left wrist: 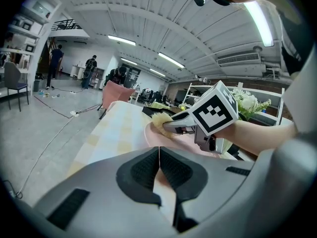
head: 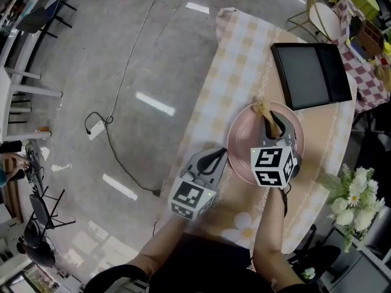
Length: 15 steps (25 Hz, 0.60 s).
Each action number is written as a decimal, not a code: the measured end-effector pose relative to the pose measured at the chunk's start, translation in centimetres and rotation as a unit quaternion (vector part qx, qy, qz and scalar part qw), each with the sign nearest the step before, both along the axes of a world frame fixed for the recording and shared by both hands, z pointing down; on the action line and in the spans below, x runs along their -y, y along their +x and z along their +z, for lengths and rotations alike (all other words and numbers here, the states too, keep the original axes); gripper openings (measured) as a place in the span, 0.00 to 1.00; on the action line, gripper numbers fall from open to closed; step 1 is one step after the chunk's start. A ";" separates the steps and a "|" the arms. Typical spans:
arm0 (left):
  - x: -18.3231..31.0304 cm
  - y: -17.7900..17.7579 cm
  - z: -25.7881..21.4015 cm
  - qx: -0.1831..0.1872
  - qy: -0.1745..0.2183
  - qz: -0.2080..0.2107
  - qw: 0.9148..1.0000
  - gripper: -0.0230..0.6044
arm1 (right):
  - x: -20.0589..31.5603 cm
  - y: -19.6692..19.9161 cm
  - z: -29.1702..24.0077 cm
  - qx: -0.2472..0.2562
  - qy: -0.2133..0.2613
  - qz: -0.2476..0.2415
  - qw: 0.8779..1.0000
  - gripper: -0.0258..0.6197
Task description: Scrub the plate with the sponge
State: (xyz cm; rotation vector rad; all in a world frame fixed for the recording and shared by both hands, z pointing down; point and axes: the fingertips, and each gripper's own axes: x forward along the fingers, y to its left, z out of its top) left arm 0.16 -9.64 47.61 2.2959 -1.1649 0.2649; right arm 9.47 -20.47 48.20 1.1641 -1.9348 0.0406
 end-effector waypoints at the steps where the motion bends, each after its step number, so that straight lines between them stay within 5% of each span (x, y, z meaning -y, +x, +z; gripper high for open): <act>1: 0.0 -0.1 0.0 0.000 0.001 -0.001 1.000 0.06 | -0.1 -0.3 0.1 -0.003 0.000 -0.009 1.000 0.15; 15: -0.7 -0.8 -0.2 0.015 0.004 -0.005 1.000 0.06 | -2.1 -2.5 0.7 -0.056 -0.020 -0.088 0.994 0.15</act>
